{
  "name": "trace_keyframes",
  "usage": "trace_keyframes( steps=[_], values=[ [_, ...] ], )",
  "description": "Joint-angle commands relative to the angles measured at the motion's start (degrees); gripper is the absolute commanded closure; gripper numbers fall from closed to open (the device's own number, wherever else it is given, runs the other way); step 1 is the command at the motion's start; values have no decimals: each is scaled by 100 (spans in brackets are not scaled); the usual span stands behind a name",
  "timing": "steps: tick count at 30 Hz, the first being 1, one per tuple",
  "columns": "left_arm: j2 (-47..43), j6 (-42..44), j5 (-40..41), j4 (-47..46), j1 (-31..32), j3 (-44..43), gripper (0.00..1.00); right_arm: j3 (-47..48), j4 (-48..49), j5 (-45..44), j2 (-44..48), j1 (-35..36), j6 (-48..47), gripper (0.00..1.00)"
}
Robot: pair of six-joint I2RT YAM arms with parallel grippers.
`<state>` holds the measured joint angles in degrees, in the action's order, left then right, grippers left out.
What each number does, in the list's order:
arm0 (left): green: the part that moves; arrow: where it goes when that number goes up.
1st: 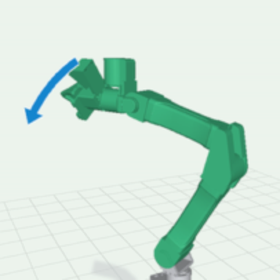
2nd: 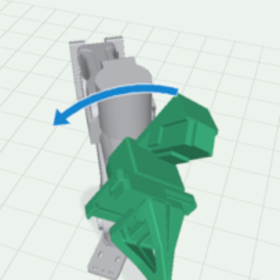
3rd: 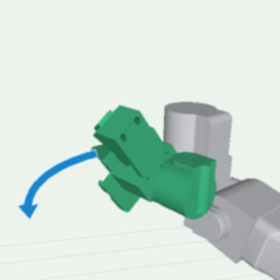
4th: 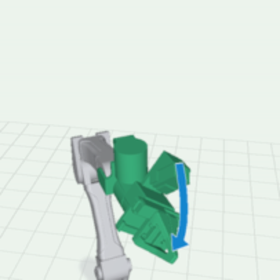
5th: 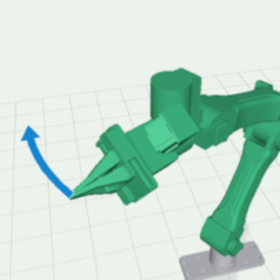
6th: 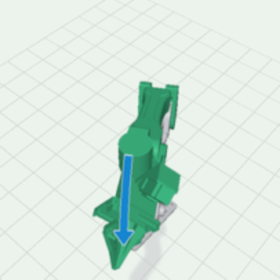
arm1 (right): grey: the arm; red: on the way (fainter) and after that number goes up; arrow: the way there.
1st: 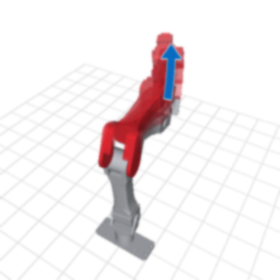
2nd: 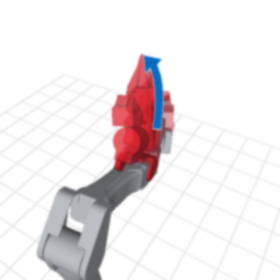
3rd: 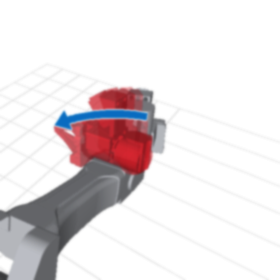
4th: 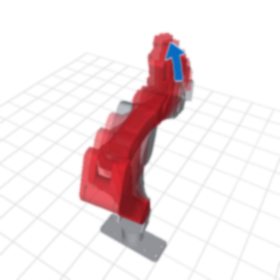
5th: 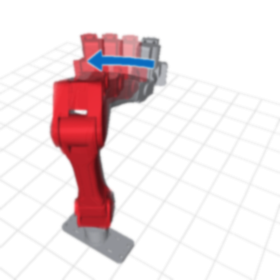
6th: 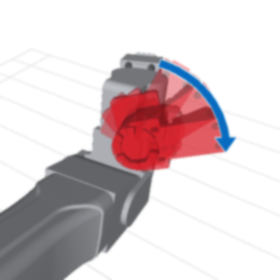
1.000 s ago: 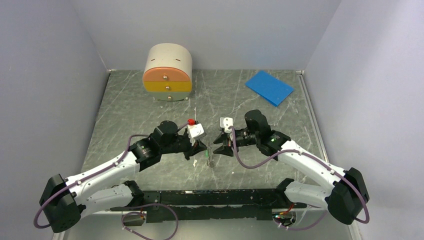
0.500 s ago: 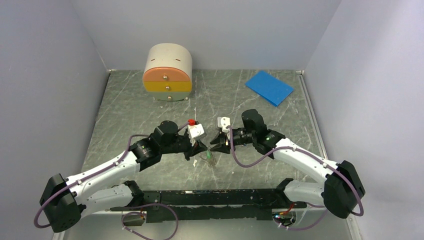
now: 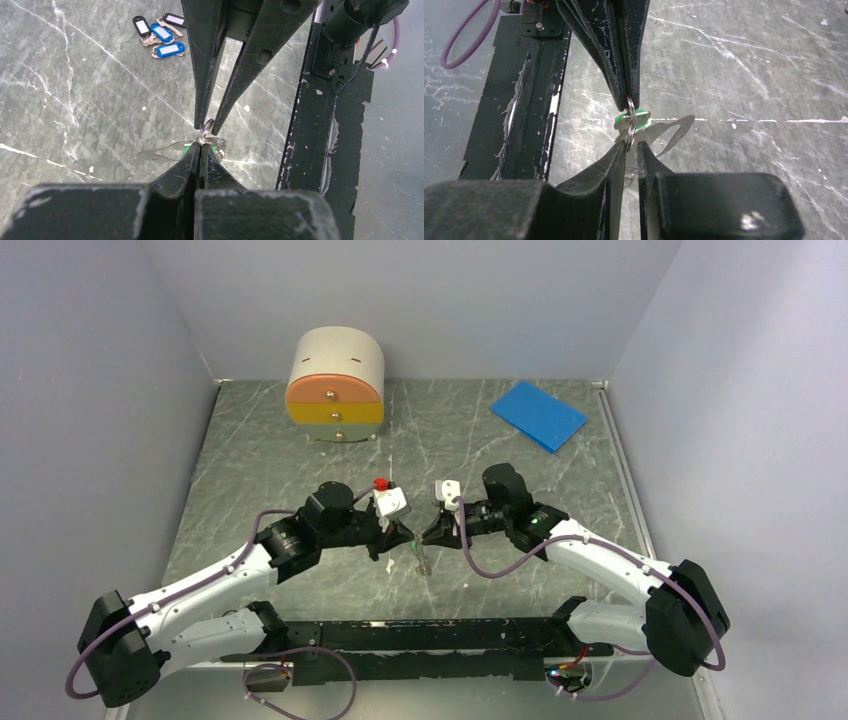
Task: Remove the keys from the keyring
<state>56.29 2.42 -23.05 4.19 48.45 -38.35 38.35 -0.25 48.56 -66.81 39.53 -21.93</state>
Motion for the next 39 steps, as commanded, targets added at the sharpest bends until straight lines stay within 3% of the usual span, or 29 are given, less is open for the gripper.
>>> trace_keyframes(
  steps=[1, 5, 8, 9, 21, 27, 33, 39],
  values=[
    [-97, -1, -120, -149, -6, -184, 97, 2, 260, 179, 133, 14, -114, 82],
    [-131, -22, -141, -158, -10, -170, 97, -37, 405, 235, 174, 15, -25, 82],
    [-136, -60, -113, -164, -8, -156, 97, -90, 584, 272, 193, 20, 122, 99],
    [-136, -79, -112, -164, -8, -143, 97, -126, 691, 267, 213, 20, 212, 100],
    [-586, -1069, 842, 199, -5, 234, 97, -853, 2637, -255, 772, 19, 1759, 100],
    [-593, -1442, 674, 71, -10, 338, 97, -1189, 3341, -514, 1028, 27, 2178, 100],
    [-368, -1697, 520, -192, -9, 426, 97, -1390, 3591, -764, 1250, 25, 2467, 100],
    [-187, -1980, 974, -127, -8, 536, 97, -1500, 2958, -1735, 1893, 18, 2311, 100]
  ],
)
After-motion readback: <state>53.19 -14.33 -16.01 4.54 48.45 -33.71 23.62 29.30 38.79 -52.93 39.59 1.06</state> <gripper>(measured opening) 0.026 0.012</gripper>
